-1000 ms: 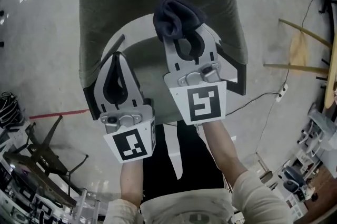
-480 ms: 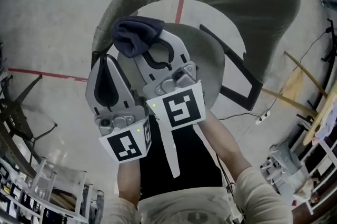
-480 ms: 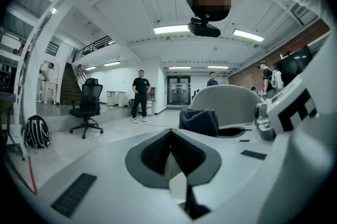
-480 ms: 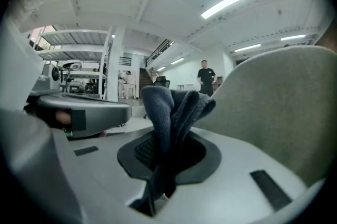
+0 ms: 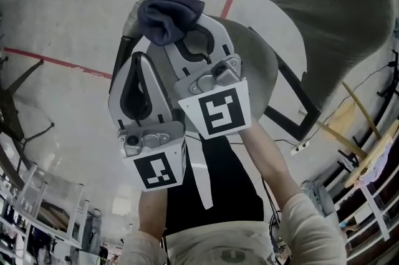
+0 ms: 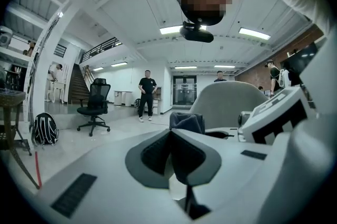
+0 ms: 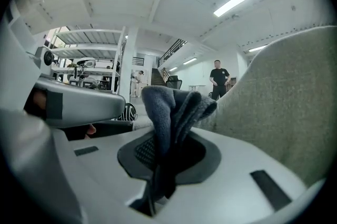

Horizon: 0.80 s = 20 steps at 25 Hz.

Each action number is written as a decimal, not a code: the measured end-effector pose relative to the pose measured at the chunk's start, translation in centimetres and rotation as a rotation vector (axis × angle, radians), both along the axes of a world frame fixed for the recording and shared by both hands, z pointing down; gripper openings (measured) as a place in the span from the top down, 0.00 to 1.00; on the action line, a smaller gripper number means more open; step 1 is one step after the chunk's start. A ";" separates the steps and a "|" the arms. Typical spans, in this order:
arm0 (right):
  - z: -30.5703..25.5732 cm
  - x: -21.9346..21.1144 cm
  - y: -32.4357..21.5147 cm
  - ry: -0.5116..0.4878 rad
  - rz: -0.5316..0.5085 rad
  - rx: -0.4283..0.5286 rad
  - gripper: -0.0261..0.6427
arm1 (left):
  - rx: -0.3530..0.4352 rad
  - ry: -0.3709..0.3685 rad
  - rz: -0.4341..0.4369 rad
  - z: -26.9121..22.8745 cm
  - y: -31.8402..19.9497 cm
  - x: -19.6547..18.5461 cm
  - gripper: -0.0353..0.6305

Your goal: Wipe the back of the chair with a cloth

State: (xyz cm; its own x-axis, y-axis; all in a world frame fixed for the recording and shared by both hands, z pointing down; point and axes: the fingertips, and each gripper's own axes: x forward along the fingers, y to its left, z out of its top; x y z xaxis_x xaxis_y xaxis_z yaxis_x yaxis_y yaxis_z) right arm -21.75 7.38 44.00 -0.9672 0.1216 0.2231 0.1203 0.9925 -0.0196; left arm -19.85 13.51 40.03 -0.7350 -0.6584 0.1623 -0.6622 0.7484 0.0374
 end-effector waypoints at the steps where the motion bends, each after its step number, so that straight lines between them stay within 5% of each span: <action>1: 0.1 -0.1 -0.1 0.002 0.002 0.002 0.88 | -0.001 0.001 0.001 0.1 -0.1 -0.1 0.92; 8: 0.2 -0.2 -1.1 0.007 0.023 0.044 0.88 | -0.002 0.000 0.038 -0.2 -1.4 -0.5 0.92; 20: 1.1 -0.5 -7.4 0.018 0.203 0.090 0.88 | -0.019 0.017 0.092 0.9 -3.3 -1.0 0.92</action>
State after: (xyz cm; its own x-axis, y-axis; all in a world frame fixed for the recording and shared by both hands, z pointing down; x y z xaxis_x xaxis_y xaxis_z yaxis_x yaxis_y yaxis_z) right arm -22.24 -0.04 45.05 -0.9654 -0.0968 0.2420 -0.0821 0.9942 0.0700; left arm -20.87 10.24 40.95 -0.6682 -0.7200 0.1871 -0.7278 0.6848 0.0359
